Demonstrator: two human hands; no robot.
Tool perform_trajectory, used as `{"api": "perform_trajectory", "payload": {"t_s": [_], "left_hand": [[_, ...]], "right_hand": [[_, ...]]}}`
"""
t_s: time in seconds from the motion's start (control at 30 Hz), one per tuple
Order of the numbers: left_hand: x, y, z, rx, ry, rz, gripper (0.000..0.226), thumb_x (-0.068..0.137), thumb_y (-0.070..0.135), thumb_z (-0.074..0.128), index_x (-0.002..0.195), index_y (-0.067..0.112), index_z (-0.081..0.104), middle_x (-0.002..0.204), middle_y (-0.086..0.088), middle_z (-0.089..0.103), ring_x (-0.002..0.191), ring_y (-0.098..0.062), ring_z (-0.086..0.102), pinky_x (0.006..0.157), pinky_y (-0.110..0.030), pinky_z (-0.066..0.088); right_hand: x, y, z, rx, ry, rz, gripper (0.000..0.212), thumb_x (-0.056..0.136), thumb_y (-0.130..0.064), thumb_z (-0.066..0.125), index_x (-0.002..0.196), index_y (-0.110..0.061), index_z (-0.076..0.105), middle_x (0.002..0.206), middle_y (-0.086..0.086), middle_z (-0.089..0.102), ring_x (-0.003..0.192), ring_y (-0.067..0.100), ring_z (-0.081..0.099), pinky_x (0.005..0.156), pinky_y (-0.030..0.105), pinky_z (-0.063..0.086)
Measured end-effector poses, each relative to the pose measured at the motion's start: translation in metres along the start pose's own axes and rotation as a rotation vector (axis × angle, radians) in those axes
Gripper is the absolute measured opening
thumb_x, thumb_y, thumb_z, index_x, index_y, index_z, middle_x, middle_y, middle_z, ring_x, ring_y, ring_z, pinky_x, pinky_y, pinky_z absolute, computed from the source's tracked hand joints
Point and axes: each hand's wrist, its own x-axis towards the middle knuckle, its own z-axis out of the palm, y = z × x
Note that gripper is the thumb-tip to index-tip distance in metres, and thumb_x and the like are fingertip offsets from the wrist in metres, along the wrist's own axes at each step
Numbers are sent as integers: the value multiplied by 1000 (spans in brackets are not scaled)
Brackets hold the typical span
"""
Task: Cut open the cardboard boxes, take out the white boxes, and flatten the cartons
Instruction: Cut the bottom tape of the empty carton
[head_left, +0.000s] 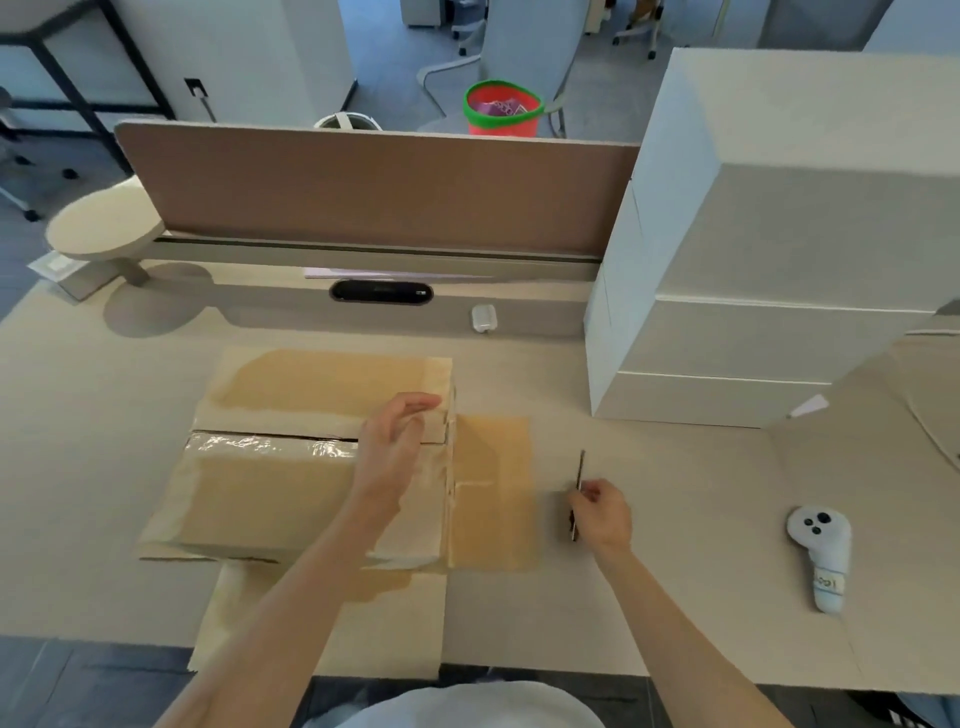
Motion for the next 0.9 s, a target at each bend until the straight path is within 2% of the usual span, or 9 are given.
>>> {"api": "perform_trajectory", "payload": {"t_s": [0.1, 0.2, 0.27, 0.37, 0.47, 0.57, 0.7, 0.9], "left_hand": [[-3, 3, 4, -19, 17, -5, 33, 80, 9, 44, 97, 14, 71, 100, 1, 72, 105, -15, 64, 94, -31, 47], [-6, 7, 1, -131, 54, -41, 28, 85, 3, 45, 93, 8, 71, 97, -5, 72, 100, -17, 65, 90, -26, 47], [1, 9, -7, -246, 89, -84, 26, 90, -4, 45, 93, 4, 69, 94, -12, 72, 94, -23, 67, 89, -30, 50], [14, 6, -30, -449, 139, -198, 27, 93, -7, 43, 93, 4, 68, 86, -10, 73, 84, -22, 68, 87, -38, 54], [23, -2, -65, -528, 183, -264, 29, 93, -5, 43, 93, 7, 69, 87, -8, 74, 91, -22, 68, 84, -35, 54], [31, -13, -118, -510, 209, -312, 30, 94, -3, 41, 96, 7, 69, 92, -9, 74, 99, -22, 67, 87, -37, 54], [37, -27, -193, -422, 186, -332, 27, 95, 1, 43, 97, 9, 69, 99, -10, 72, 104, -25, 66, 91, -42, 55], [42, -58, -265, -148, 3, -166, 20, 93, 8, 58, 103, 23, 67, 104, 5, 72, 102, -15, 65, 91, -35, 51]], "right_hand": [[-10, -38, 7, 178, -79, -111, 3, 85, -15, 62, 86, -14, 65, 70, 1, 65, 75, 31, 68, 64, 40, 53], [-32, -81, 17, 255, -142, -259, 7, 85, -19, 60, 85, -24, 64, 83, 1, 66, 79, 28, 66, 70, 42, 55], [-49, -108, 23, 269, -172, -360, 11, 87, -18, 59, 87, -26, 64, 87, -4, 66, 78, 21, 63, 71, 36, 53], [-75, -139, 33, 289, -201, -465, 7, 91, -21, 60, 87, -24, 66, 76, -9, 62, 62, 6, 52, 59, 19, 43], [-95, -157, 47, 235, -235, -560, 8, 93, -24, 61, 87, -22, 66, 66, -6, 57, 55, 5, 44, 53, 20, 36], [-115, -170, 70, 116, -259, -625, 10, 94, -29, 59, 86, -24, 63, 72, 1, 64, 57, 6, 42, 57, 25, 36], [-144, -189, 109, -6, -252, -678, 12, 96, -29, 57, 88, -23, 63, 64, -20, 59, 57, 3, 45, 57, 18, 33], [-177, -220, 171, -212, -243, -734, 10, 96, -28, 54, 96, -25, 64, 77, -13, 62, 69, 6, 50, 67, 27, 42]]}}
